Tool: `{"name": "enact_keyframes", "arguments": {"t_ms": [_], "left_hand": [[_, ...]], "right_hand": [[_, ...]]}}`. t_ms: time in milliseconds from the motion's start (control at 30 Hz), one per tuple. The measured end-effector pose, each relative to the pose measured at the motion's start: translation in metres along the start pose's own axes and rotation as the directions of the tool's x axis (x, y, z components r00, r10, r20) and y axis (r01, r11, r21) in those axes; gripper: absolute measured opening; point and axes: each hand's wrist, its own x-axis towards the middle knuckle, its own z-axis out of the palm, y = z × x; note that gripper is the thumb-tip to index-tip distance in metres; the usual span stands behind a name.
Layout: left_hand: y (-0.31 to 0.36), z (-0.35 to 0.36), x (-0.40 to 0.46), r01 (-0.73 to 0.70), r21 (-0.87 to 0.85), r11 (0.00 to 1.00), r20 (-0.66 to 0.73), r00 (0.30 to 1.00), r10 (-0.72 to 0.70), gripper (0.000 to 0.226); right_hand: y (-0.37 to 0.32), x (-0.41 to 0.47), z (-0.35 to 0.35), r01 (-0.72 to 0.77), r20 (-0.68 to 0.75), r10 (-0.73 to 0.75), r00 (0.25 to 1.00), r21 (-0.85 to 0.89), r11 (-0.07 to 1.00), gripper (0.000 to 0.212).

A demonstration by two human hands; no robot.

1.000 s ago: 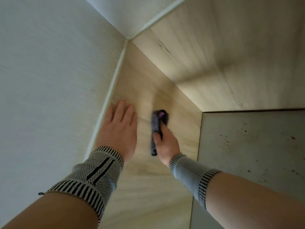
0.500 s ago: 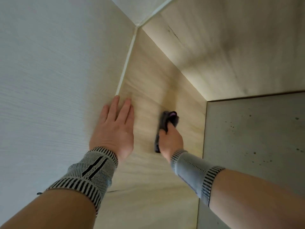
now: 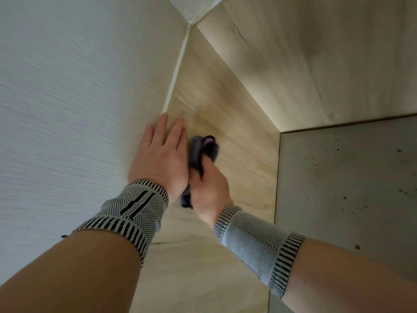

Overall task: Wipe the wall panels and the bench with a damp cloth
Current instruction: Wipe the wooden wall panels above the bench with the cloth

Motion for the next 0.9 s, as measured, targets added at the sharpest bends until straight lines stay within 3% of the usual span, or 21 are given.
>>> {"name": "enact_keyframes", "arguments": {"t_ms": [67, 100, 167, 233, 267, 300, 333, 400, 467, 533, 600, 667, 700, 733, 800, 900], "left_hand": [[0.000, 0.000, -0.002, -0.003, 0.002, 1.000, 0.001, 1.000, 0.003, 0.064], [0.000, 0.000, -0.003, -0.004, -0.004, 1.000, -0.006, 1.000, 0.004, 0.064], [0.000, 0.000, -0.002, 0.001, -0.021, 1.000, -0.029, 1.000, -0.002, 0.063], [0.001, -0.001, -0.002, 0.007, -0.021, 1.000, -0.013, 1.000, -0.008, 0.063], [0.001, 0.000, -0.002, 0.009, -0.012, 1.000, -0.010, 1.000, -0.009, 0.063], [0.000, 0.001, -0.001, 0.010, -0.004, 1.000, -0.009, 1.000, -0.010, 0.063], [0.000, 0.001, -0.001, 0.009, -0.003, 1.000, -0.008, 1.000, -0.009, 0.063], [0.000, 0.001, -0.001, 0.002, 0.003, 1.000, -0.009, 1.000, -0.002, 0.063], [-0.001, 0.001, -0.001, -0.002, 0.003, 1.000, -0.013, 1.000, 0.002, 0.063], [-0.001, 0.001, -0.001, -0.002, -0.004, 1.000, -0.023, 1.000, 0.001, 0.063], [-0.001, 0.000, 0.000, -0.001, -0.003, 1.000, -0.023, 1.000, 0.001, 0.062], [0.000, 0.002, 0.000, 0.001, 0.003, 1.000, -0.022, 1.000, -0.001, 0.063], [0.000, 0.002, 0.000, 0.001, 0.008, 1.000, -0.025, 1.000, 0.000, 0.063], [0.000, 0.003, 0.000, -0.001, 0.010, 1.000, -0.029, 1.000, 0.001, 0.063], [-0.001, 0.003, 0.000, -0.007, 0.011, 1.000, -0.040, 0.999, 0.007, 0.062], [-0.001, 0.002, 0.000, -0.015, 0.008, 1.000, -0.045, 0.999, 0.015, 0.061]], "right_hand": [[0.003, -0.012, 0.004, 0.133, 0.013, -0.134, 0.991, 0.058, 0.989, 0.038], [0.016, -0.012, 0.002, 0.130, -0.001, -0.130, 0.992, 0.018, 0.991, 0.039], [0.047, 0.000, -0.010, -0.097, -0.030, 0.096, 0.995, -0.042, 0.994, 0.044], [0.067, 0.010, -0.020, -0.426, -0.048, 0.425, 0.904, -0.183, 0.886, 0.043], [0.068, 0.014, -0.021, -0.503, -0.066, 0.505, 0.861, -0.262, 0.823, 0.040], [0.063, 0.017, -0.017, -0.500, -0.086, 0.498, 0.863, -0.289, 0.816, 0.038], [0.052, 0.017, -0.011, -0.429, -0.103, 0.417, 0.903, -0.267, 0.863, 0.038], [0.028, 0.008, 0.003, -0.140, -0.082, 0.130, 0.988, -0.130, 0.982, 0.041], [0.018, -0.013, 0.014, 0.139, -0.038, -0.140, 0.989, -0.029, 0.990, 0.041], [0.035, -0.023, 0.012, 0.193, -0.038, -0.199, 0.979, -0.109, 0.975, 0.041], [0.067, -0.011, -0.002, -0.063, -0.071, 0.051, 0.996, -0.188, 0.980, 0.043], [0.081, -0.001, -0.014, -0.378, -0.104, 0.364, 0.926, -0.271, 0.885, 0.041], [0.078, 0.002, -0.013, -0.416, -0.114, 0.400, 0.909, -0.297, 0.860, 0.038], [0.068, 0.001, -0.008, -0.363, -0.121, 0.343, 0.932, -0.289, 0.886, 0.037], [0.039, -0.010, 0.009, -0.093, -0.102, 0.073, 0.992, -0.209, 0.973, 0.039], [0.025, -0.031, 0.021, 0.199, -0.066, -0.207, 0.976, -0.111, 0.974, 0.040]]}}
